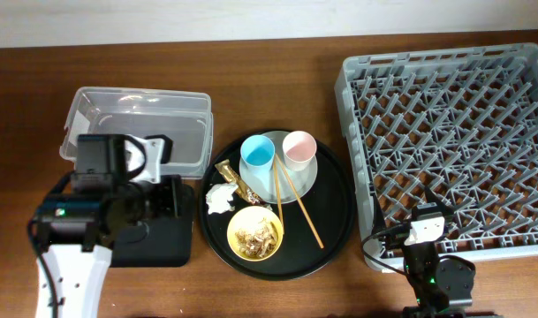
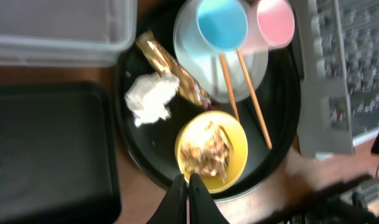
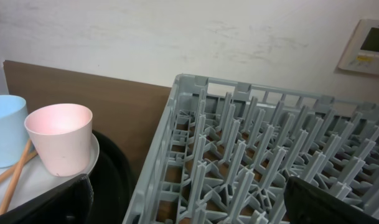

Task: Sort waste into correct bins and load items into the dishwasher rack
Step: 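Move the left gripper over the yellow bowl on the black tray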

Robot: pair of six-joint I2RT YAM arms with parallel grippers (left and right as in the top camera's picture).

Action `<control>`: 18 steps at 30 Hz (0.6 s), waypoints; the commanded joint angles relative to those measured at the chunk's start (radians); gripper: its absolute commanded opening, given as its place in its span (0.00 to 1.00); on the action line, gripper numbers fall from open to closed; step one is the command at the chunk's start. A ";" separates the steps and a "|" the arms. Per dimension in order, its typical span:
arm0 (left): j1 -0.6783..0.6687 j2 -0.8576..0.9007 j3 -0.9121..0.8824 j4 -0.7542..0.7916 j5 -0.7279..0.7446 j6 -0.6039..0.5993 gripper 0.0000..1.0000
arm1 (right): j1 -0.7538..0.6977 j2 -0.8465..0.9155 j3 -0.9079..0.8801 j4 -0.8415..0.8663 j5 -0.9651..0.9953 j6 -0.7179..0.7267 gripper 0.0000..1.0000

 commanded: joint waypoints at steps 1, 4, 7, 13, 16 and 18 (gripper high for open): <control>-0.129 0.021 0.010 -0.028 -0.144 -0.110 0.04 | -0.006 -0.007 -0.005 -0.004 -0.005 0.004 0.99; -0.338 0.021 -0.031 0.000 -0.230 -0.263 0.06 | -0.006 -0.007 -0.005 -0.004 -0.005 0.004 0.98; -0.534 0.033 -0.096 0.063 -0.327 -0.389 0.15 | -0.006 -0.007 -0.005 -0.004 -0.005 0.004 0.99; -0.753 0.157 -0.153 0.250 -0.323 -0.414 0.34 | -0.006 -0.007 -0.005 -0.004 -0.005 0.004 0.99; -0.789 0.256 -0.153 0.259 -0.322 -0.446 0.34 | -0.006 -0.007 -0.005 -0.004 -0.005 0.004 0.99; -0.815 0.303 -0.153 0.260 -0.323 -0.470 0.33 | -0.006 -0.007 -0.005 -0.004 -0.005 0.004 0.99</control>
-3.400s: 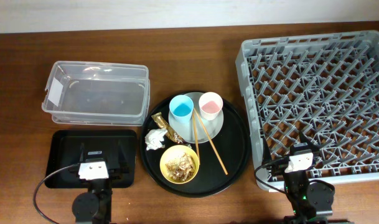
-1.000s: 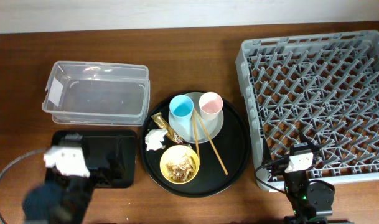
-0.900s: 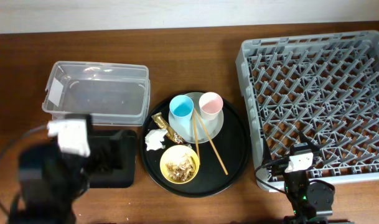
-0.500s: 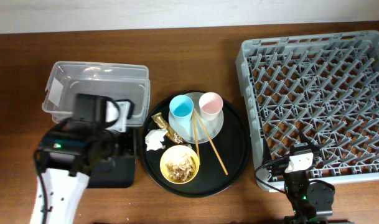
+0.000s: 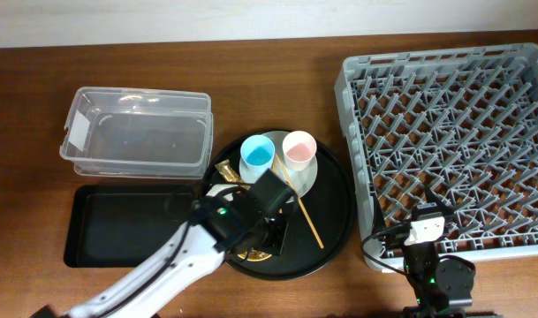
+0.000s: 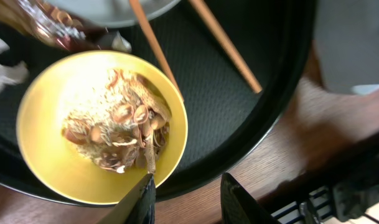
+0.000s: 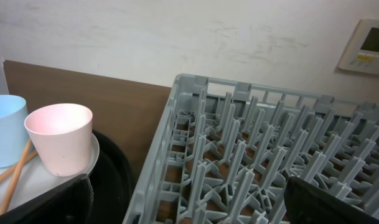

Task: Sort waste into correct bins and load items into the dishwasher rack
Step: 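Move the left gripper over the yellow bowl on the black tray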

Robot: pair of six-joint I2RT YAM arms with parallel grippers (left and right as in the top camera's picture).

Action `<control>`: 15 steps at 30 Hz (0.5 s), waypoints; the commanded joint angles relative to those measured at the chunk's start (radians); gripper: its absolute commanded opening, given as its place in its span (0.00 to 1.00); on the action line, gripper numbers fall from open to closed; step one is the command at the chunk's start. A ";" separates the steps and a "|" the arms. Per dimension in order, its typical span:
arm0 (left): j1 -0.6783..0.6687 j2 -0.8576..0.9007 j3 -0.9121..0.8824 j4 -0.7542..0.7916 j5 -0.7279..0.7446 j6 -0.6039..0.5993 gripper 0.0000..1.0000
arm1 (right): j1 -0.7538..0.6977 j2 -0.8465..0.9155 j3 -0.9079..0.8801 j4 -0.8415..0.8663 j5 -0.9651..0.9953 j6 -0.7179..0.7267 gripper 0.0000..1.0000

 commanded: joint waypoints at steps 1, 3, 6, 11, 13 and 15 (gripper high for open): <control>-0.040 0.064 -0.010 0.010 -0.011 -0.045 0.33 | -0.006 -0.007 -0.005 -0.004 -0.005 0.003 0.99; -0.048 0.078 -0.010 0.022 -0.017 -0.045 0.33 | -0.006 -0.007 -0.005 -0.004 -0.005 0.003 0.98; -0.048 0.079 -0.010 0.029 -0.084 -0.045 0.33 | -0.006 -0.007 -0.005 -0.004 -0.005 0.003 0.98; -0.049 0.079 -0.010 0.037 -0.100 -0.046 0.33 | -0.006 -0.007 -0.005 -0.004 -0.005 0.003 0.98; -0.053 0.079 -0.024 0.040 -0.101 -0.054 0.33 | -0.006 -0.007 -0.005 -0.004 -0.005 0.003 0.99; -0.053 0.079 -0.064 0.110 -0.102 -0.061 0.34 | -0.006 -0.007 -0.005 -0.004 -0.005 0.003 0.98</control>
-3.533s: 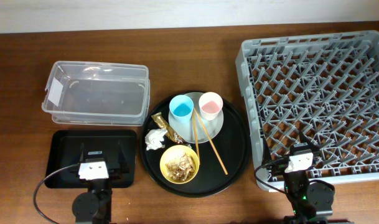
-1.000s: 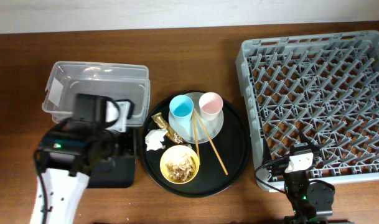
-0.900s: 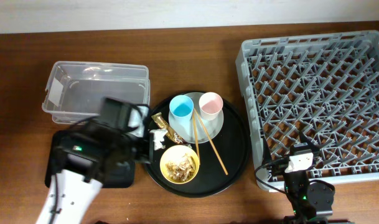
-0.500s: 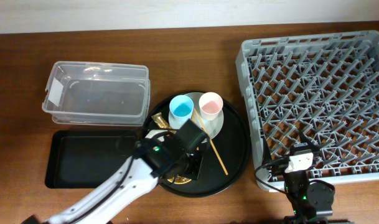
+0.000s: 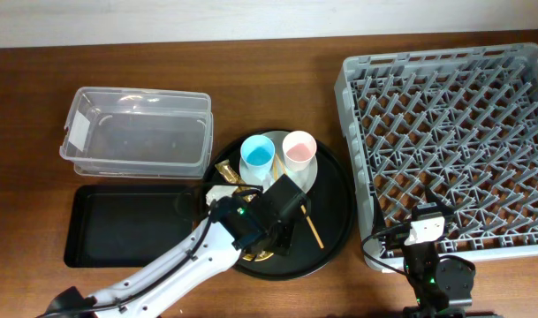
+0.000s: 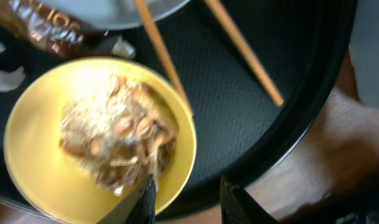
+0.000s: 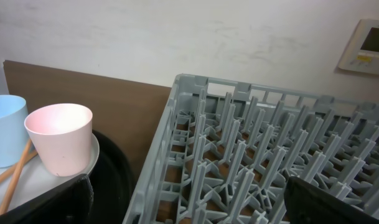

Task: Sort waste into correct bins and load items into the dishwasher rack
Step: 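Move the left gripper over the yellow bowl on the black tray, then grasp the yellow bowl rim with the left gripper and lift it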

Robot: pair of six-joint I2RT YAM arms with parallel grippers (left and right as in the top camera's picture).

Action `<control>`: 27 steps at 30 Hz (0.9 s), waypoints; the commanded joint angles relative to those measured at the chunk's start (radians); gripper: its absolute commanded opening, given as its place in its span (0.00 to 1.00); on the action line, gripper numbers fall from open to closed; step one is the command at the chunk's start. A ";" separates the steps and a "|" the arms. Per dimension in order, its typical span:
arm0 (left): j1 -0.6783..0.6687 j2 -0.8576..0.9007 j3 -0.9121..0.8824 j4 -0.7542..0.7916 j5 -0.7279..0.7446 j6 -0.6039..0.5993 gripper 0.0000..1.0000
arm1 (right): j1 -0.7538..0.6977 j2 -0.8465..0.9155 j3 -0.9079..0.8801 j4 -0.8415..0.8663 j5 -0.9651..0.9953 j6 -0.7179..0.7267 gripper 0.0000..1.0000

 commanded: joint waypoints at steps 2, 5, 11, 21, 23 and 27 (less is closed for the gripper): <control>-0.005 0.008 -0.069 0.105 -0.059 -0.022 0.34 | -0.006 -0.007 -0.005 -0.004 -0.005 0.003 0.98; -0.005 0.008 -0.071 0.131 -0.096 -0.022 0.34 | -0.006 -0.007 -0.005 -0.004 -0.005 0.004 0.99; -0.005 0.015 -0.076 0.144 -0.095 -0.022 0.34 | -0.006 -0.007 -0.005 -0.004 -0.005 0.004 0.99; -0.007 0.160 -0.076 0.227 -0.050 -0.022 0.23 | -0.006 -0.007 -0.005 -0.004 -0.005 0.003 0.99; -0.007 0.160 -0.076 0.231 -0.050 -0.022 0.20 | -0.006 -0.007 -0.005 -0.004 -0.005 0.003 0.99; -0.016 0.187 -0.076 0.232 -0.049 -0.022 0.20 | -0.006 -0.007 -0.005 -0.004 -0.005 0.003 0.99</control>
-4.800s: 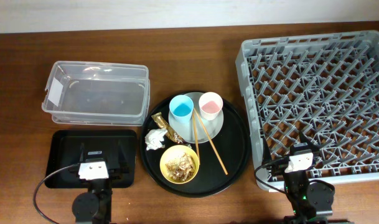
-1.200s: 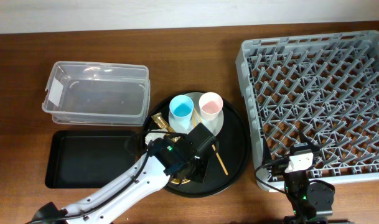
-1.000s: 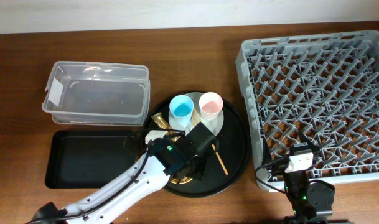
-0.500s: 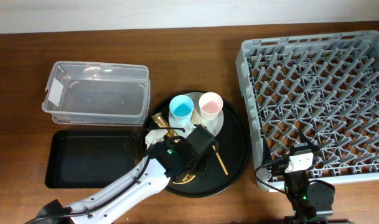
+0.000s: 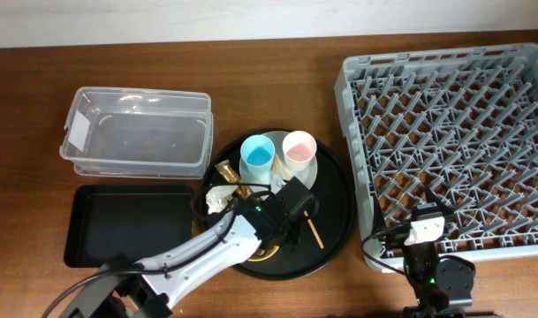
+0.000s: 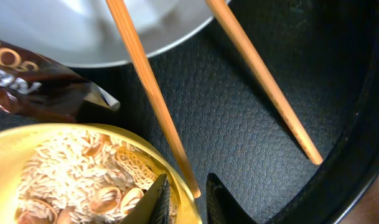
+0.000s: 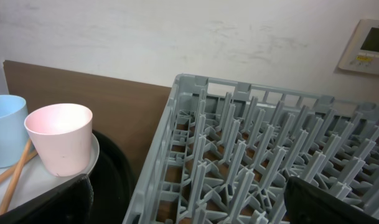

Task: Sort waste into correct bins and load items into the dishwasher rack
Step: 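Grasp the yellow bowl rim with the left gripper and lift it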

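A yellow bowl (image 6: 71, 180) of food scraps sits at the front of the round black tray (image 5: 339, 208). My left gripper (image 6: 186, 186) is low over the bowl's right rim. One finger is inside the bowl and one outside, open but narrowed, with a small gap showing at the rim. Two chopsticks (image 6: 149, 93) lie from the pale plate (image 6: 83, 31) down past the bowl. A brown wrapper (image 6: 33, 87) lies beside it. A blue cup (image 5: 257, 156) and a pink cup (image 5: 298, 147) stand on the plate. My right gripper (image 7: 189, 208) rests wide open and empty by the rack's front edge.
The grey dishwasher rack (image 5: 454, 132) fills the right side. A clear plastic bin (image 5: 136, 132) stands at the back left, with a black bin (image 5: 127, 225) in front of it. A crumpled white tissue (image 5: 218, 199) lies on the tray's left part.
My left gripper has come lower and closer to the yellow bowl's right rim, and its jaws have narrowed around it. The bowl stays on the tray. The right arm has not moved.
My left gripper was shut, high over the black bin at the left. Then it was open above the yellow bowl's right edge on the tray. It stayed open there, and now stands low astride the rim with narrower jaws. The right gripper stayed by the rack.
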Robot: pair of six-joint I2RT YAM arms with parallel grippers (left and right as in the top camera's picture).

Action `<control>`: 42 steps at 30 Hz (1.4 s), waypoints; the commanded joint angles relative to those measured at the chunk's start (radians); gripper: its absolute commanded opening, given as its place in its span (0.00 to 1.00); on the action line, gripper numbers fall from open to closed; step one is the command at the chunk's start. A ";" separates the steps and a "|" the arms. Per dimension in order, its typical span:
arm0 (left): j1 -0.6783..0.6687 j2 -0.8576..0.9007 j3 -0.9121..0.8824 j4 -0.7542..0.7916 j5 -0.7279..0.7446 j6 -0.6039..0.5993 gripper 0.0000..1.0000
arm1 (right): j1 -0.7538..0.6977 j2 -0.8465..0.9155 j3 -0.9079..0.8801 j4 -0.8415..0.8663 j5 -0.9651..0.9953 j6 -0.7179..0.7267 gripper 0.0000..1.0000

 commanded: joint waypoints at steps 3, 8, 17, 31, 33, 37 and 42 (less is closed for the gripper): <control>-0.009 0.031 -0.011 0.003 0.009 -0.008 0.16 | -0.006 -0.007 -0.005 -0.004 -0.005 0.004 0.99; -0.008 0.032 -0.011 0.000 0.019 -0.007 0.12 | -0.006 -0.007 -0.005 -0.004 -0.005 0.004 0.98; -0.008 0.032 -0.011 -0.032 0.028 -0.008 0.10 | -0.006 -0.007 -0.005 -0.004 -0.005 0.004 0.99; 0.000 -0.092 0.205 -0.331 0.027 0.074 0.00 | -0.006 -0.007 -0.005 -0.004 -0.005 0.004 0.98; 0.023 -0.128 0.244 -0.394 0.027 0.074 0.00 | -0.006 -0.007 -0.005 -0.004 -0.005 0.004 0.99; 0.172 -0.237 0.272 -0.485 0.031 0.126 0.00 | -0.006 -0.007 -0.005 -0.004 -0.005 0.004 0.98; 0.620 -0.323 0.272 -0.543 0.243 0.318 0.00 | -0.006 -0.007 -0.005 -0.004 -0.005 0.004 0.99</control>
